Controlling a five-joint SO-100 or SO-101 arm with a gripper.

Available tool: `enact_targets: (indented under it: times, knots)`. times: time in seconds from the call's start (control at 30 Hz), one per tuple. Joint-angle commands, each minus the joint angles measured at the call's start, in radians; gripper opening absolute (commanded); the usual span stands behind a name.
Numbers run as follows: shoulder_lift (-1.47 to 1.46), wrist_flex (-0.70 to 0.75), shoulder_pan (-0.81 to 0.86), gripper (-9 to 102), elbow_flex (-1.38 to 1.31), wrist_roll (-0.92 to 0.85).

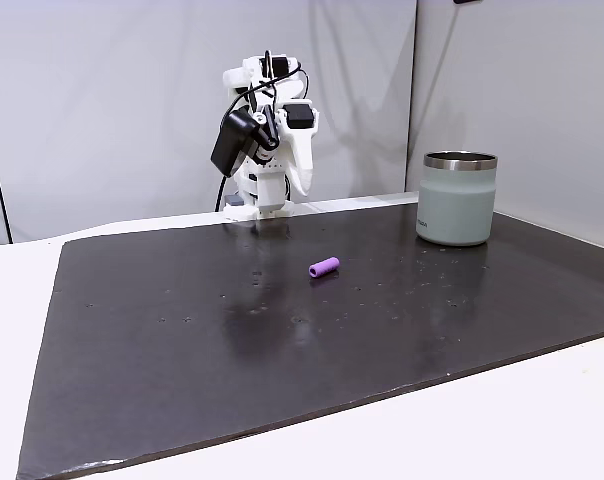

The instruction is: Grasp a pengrip and put it in the cup.

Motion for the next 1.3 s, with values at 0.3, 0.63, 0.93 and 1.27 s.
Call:
enact_targets:
  times: [0.3,0.63,0.93,1.27]
  knots:
    - [-0.6,-0.037,0.018,0,-0.413,-0.043]
    - [-0.877,-0.038,0.011,0,-0.624,-0.11]
    - [-1.006,0.021,0.028,14,-0.807,-0.175]
    - [-1.112,0.048,0.078,21,-0.881,-0.245]
